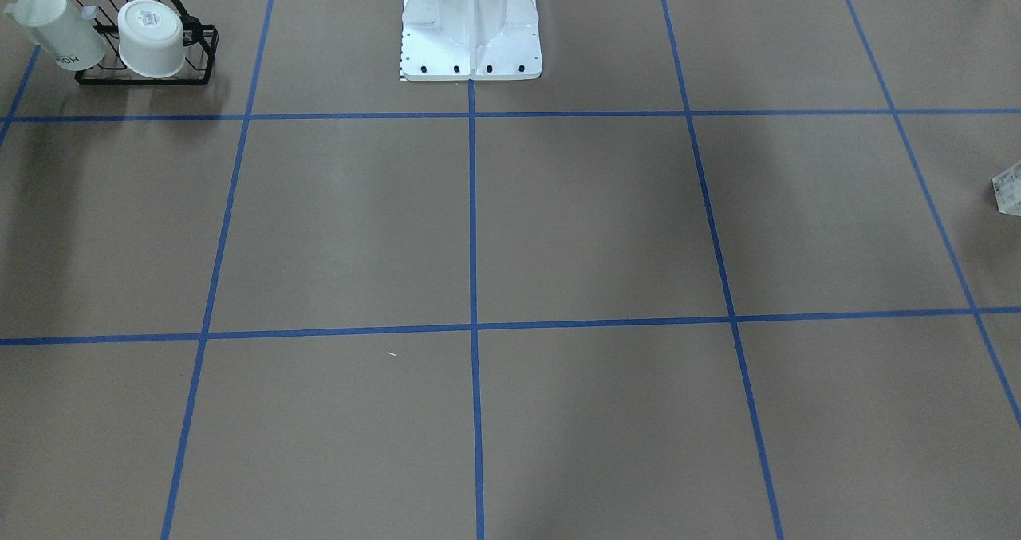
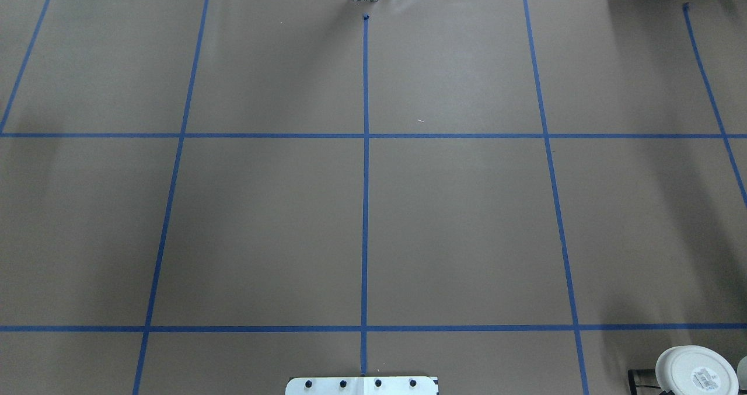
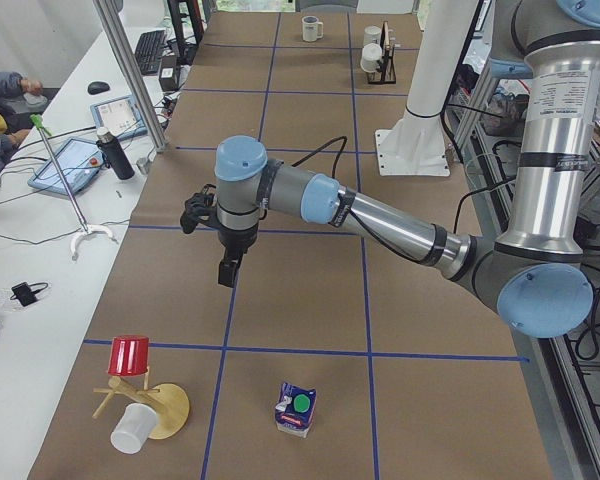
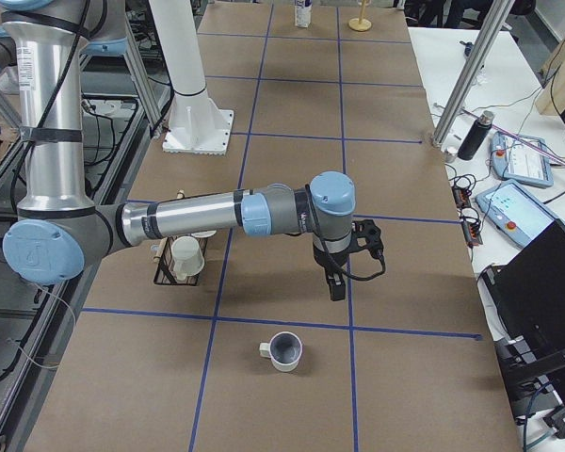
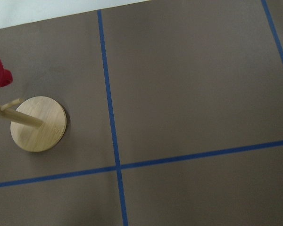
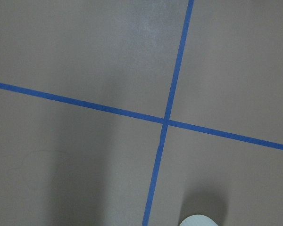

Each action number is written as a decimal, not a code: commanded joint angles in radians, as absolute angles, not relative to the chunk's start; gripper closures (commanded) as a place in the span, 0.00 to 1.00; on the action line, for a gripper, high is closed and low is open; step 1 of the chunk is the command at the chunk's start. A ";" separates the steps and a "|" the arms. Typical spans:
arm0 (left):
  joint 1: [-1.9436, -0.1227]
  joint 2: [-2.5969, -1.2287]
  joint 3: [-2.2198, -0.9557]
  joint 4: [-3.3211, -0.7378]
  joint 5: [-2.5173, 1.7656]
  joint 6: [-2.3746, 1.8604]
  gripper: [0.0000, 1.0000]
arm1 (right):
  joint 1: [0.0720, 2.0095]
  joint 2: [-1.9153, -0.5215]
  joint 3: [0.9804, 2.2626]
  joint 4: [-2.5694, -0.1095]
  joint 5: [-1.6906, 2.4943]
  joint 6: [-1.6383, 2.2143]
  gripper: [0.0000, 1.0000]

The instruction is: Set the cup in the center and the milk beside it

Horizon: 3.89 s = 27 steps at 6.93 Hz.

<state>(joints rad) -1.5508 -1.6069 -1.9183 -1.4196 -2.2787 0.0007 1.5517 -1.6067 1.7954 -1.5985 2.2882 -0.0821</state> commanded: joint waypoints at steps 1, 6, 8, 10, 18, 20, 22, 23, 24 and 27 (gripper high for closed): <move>-1.555 -1.500 -1.975 -1.483 -2.287 0.026 0.02 | 1.552 -1.678 1.850 -1.594 2.312 -0.083 0.00; -1.548 -1.483 -1.947 -1.516 -2.289 -0.043 0.02 | 1.552 -1.782 1.859 -1.594 2.353 -0.097 0.00; -1.548 -1.491 -1.930 -1.519 -2.289 -0.041 0.02 | 1.577 -1.757 1.693 -1.592 2.344 -0.243 0.00; -1.549 -1.491 -1.937 -1.519 -2.287 -0.041 0.02 | 1.601 -1.703 1.548 -1.484 2.312 -0.279 0.00; -1.557 -1.485 -1.971 -1.516 -2.289 -0.041 0.02 | 1.600 -1.652 1.296 -1.266 2.319 -0.198 0.08; -1.560 -1.485 -1.985 -1.516 -2.289 -0.043 0.02 | 1.595 -1.652 1.284 -1.267 2.325 -0.196 0.99; -1.560 -1.486 -1.988 -1.516 -2.289 -0.043 0.02 | 1.586 -1.643 1.293 -1.267 2.353 -0.126 1.00; -1.560 -1.485 -1.990 -1.516 -2.289 -0.043 0.02 | 1.586 -1.623 1.320 -1.269 2.396 -0.117 1.00; -1.560 -1.483 -1.990 -1.516 -2.289 -0.043 0.02 | 1.591 -1.624 1.429 -1.325 2.426 -0.112 1.00; -1.560 -1.482 -1.991 -1.516 -2.289 -0.046 0.02 | 1.312 -1.606 1.941 -1.600 2.422 0.322 1.00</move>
